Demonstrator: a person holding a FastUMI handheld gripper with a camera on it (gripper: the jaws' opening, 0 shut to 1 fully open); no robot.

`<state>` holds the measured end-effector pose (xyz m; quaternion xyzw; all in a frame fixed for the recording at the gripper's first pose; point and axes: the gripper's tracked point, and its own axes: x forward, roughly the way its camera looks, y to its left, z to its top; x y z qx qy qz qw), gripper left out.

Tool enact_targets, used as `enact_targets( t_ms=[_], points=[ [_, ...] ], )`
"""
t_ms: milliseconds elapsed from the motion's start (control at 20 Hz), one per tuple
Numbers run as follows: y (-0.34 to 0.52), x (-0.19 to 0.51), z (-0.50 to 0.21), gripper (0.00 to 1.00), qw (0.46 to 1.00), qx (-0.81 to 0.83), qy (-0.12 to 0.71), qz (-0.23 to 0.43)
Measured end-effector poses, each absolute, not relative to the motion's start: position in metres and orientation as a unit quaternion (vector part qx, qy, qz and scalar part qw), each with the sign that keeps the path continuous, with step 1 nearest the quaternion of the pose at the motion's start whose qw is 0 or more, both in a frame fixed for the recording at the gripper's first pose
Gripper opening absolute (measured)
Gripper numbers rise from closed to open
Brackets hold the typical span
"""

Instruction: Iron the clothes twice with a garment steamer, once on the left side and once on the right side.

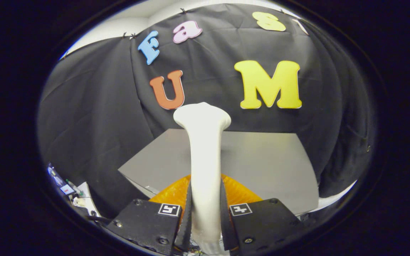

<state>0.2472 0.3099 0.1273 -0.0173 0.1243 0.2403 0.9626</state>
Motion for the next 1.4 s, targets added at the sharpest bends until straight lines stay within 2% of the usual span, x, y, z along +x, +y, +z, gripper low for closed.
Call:
enact_targets(
  t_ms=[350,850,1100,1400],
  points=[
    [0.215,0.182,0.174,0.38,0.978,0.007,0.054,0.203],
    [0.048,0.117,0.209,0.37,0.996,0.067,-0.021,0.061],
    [-0.021,0.099,0.231,0.37,0.995,0.09,-0.053,-0.005],
    [-0.062,0.115,0.278,0.37,0.992,0.085,-0.086,-0.034]
  ],
)
